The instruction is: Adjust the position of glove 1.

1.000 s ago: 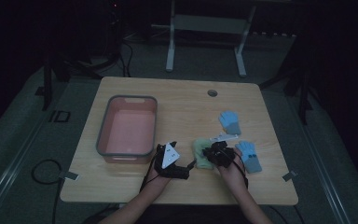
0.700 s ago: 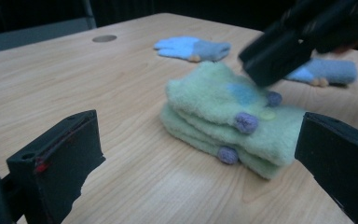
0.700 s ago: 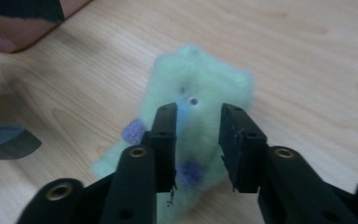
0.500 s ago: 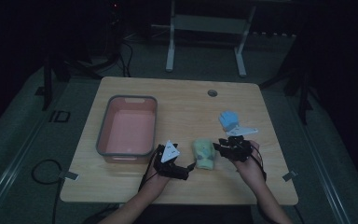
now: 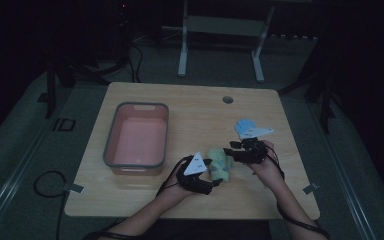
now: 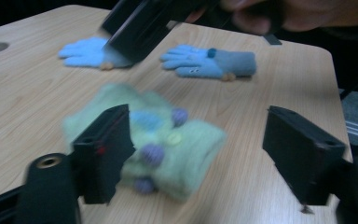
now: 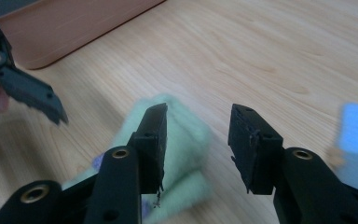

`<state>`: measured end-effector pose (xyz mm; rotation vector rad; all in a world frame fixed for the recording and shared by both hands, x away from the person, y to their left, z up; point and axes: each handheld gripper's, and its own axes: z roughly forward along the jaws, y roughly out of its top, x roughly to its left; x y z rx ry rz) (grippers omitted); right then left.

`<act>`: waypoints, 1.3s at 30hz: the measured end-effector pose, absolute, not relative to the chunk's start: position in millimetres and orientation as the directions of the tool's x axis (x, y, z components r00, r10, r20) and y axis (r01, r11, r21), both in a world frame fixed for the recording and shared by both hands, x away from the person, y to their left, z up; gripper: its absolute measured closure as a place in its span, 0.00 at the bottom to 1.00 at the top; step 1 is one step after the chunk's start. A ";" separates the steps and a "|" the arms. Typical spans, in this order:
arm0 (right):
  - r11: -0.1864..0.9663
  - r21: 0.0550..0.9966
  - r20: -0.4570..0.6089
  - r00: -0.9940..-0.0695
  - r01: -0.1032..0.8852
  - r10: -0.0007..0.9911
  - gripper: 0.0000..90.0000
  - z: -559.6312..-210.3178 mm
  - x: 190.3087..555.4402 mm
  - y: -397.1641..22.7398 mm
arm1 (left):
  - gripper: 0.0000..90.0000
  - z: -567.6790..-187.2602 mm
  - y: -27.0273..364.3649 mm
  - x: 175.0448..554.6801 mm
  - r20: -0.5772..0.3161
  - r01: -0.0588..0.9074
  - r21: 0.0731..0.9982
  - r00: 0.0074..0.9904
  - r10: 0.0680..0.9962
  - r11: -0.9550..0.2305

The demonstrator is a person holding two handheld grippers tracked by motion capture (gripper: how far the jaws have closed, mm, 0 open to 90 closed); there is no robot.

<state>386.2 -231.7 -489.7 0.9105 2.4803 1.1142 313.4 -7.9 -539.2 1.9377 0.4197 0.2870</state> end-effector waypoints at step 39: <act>0.518 0.633 0.194 -0.765 0.576 0.614 0.80 -530.7 410.9 -221.0 | 0.82 -550.6 -40.7 330.2 0.255 0.058 0.767 0.886 0.386 -0.639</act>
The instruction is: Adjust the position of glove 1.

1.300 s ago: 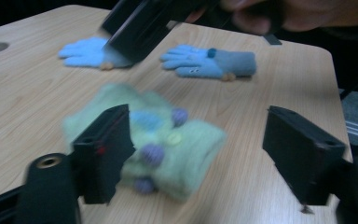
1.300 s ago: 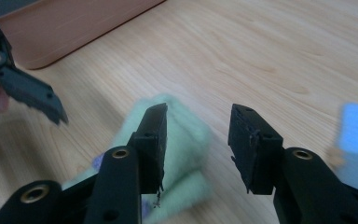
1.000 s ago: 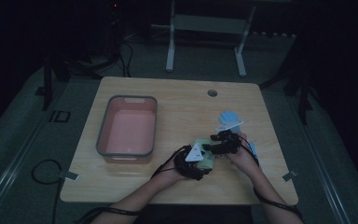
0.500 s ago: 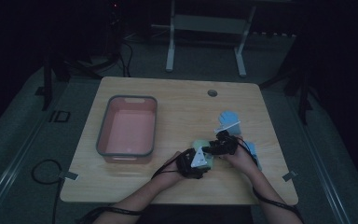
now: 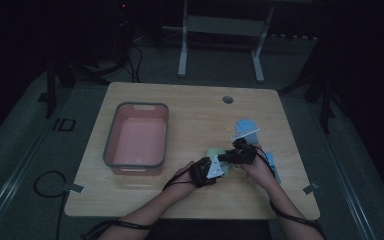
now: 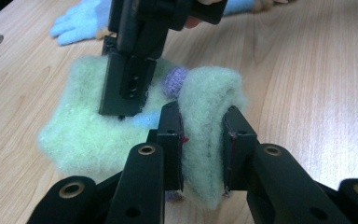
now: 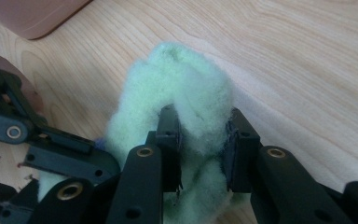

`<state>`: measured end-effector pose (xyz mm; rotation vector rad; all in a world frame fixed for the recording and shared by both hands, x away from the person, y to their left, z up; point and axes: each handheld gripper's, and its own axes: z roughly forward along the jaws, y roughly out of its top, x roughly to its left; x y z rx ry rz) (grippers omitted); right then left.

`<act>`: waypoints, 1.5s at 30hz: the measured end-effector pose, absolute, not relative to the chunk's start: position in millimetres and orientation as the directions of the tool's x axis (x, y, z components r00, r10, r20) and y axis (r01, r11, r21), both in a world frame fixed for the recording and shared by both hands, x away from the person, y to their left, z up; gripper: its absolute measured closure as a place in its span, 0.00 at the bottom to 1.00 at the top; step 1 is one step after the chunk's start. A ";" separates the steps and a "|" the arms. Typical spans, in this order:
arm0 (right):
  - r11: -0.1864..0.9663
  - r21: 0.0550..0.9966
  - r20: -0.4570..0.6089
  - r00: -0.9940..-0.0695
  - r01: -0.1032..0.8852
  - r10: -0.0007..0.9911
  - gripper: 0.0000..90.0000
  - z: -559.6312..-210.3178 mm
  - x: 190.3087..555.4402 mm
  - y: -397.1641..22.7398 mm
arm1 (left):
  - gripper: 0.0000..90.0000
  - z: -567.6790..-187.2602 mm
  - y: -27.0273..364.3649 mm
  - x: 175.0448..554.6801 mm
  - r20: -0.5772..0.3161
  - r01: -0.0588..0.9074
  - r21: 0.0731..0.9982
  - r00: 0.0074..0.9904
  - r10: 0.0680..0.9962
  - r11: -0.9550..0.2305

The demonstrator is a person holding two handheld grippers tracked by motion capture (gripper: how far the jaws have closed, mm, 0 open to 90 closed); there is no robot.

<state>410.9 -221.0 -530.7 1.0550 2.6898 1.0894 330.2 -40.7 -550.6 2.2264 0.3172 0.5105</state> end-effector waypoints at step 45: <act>0.513 0.734 0.123 -0.829 0.446 0.546 0.80 -428.9 438.6 -135.8 | 0.84 -439.6 49.0 356.3 0.373 -0.014 0.709 0.856 0.358 -0.705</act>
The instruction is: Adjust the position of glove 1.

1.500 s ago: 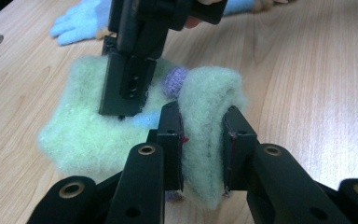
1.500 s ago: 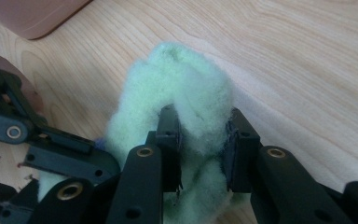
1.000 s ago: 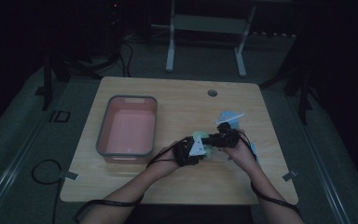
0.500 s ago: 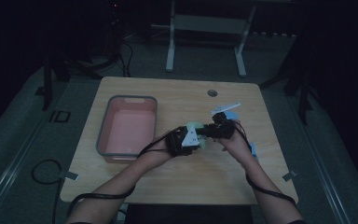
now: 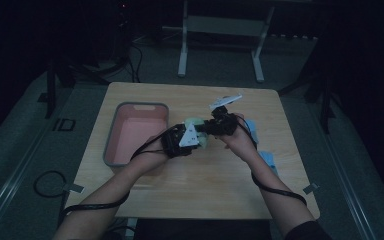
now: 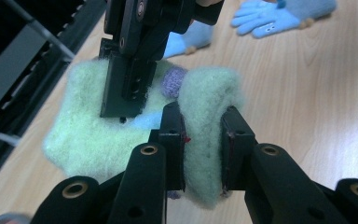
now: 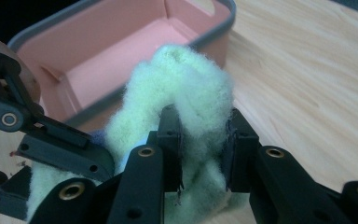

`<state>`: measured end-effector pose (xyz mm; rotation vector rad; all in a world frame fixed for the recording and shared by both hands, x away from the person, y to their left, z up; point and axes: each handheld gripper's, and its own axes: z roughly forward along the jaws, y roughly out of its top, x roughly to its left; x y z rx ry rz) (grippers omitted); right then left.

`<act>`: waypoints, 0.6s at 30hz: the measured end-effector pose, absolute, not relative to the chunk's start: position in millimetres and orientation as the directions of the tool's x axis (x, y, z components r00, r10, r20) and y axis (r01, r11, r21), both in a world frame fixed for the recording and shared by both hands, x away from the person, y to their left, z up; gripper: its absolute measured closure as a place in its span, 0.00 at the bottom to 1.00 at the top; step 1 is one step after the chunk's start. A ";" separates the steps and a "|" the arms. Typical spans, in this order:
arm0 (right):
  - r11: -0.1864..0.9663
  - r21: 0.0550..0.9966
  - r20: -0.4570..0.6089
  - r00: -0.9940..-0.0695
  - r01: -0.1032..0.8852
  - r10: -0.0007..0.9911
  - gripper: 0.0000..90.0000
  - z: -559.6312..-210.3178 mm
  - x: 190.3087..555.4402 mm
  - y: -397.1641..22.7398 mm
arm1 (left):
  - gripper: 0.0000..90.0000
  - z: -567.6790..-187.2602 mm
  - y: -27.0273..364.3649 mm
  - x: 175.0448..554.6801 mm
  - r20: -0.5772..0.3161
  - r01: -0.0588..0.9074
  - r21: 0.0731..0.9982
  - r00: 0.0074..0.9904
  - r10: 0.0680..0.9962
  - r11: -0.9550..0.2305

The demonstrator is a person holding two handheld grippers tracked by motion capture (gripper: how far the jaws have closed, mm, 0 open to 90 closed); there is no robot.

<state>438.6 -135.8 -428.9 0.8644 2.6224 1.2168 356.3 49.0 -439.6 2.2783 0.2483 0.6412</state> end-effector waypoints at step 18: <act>0.562 0.732 0.101 -0.876 0.386 0.471 0.80 -416.9 448.1 -57.9 | 0.84 -430.1 112.6 351.7 0.397 0.043 0.668 0.823 0.405 -0.743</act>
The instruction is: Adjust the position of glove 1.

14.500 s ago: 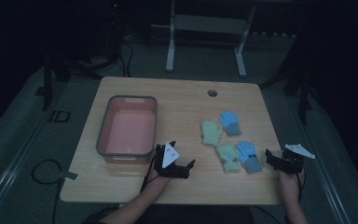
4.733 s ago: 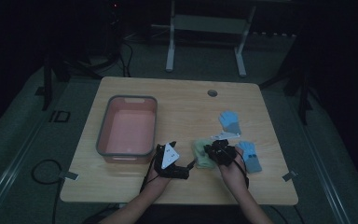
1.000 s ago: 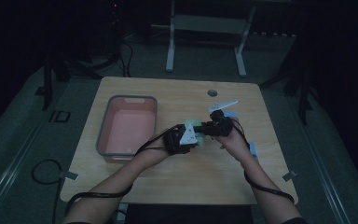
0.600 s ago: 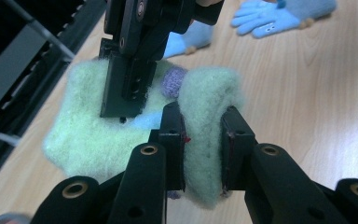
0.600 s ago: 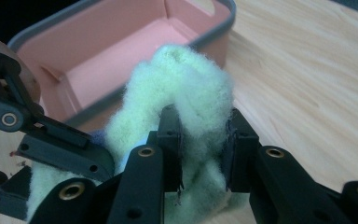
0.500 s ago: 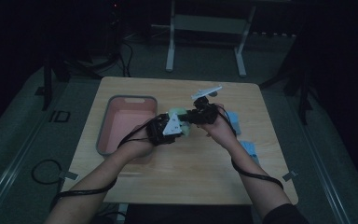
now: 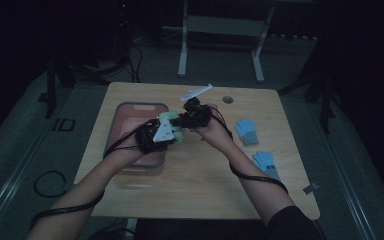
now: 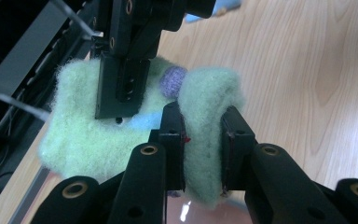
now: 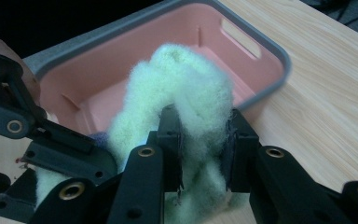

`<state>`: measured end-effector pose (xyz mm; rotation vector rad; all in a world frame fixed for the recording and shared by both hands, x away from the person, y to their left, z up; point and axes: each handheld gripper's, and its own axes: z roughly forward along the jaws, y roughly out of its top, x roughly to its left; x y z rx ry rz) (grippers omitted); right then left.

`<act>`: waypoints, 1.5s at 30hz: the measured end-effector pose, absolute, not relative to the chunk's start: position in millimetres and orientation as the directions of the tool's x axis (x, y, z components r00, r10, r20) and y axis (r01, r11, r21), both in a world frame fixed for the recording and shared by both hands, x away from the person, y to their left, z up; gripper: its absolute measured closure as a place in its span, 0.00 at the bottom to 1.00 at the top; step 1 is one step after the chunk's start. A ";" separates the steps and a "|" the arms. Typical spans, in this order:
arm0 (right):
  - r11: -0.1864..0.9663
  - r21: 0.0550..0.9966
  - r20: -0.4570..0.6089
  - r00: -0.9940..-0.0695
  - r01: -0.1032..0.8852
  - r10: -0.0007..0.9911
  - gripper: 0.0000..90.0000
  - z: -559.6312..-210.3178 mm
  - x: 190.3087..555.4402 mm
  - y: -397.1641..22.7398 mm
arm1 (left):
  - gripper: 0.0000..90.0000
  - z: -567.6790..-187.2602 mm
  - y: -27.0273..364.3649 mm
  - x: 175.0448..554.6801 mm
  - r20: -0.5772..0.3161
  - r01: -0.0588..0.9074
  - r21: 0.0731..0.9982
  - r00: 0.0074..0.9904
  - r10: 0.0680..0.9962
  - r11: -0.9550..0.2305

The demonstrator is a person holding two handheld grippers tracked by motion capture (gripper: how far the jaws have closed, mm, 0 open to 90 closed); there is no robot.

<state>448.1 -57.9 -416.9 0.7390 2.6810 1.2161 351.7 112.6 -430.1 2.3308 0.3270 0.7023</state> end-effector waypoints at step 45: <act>0.663 0.597 0.144 -0.873 0.453 0.466 0.63 -486.9 473.4 20.6 | 0.76 -503.9 176.1 393.0 0.208 0.289 0.480 0.880 0.428 -0.828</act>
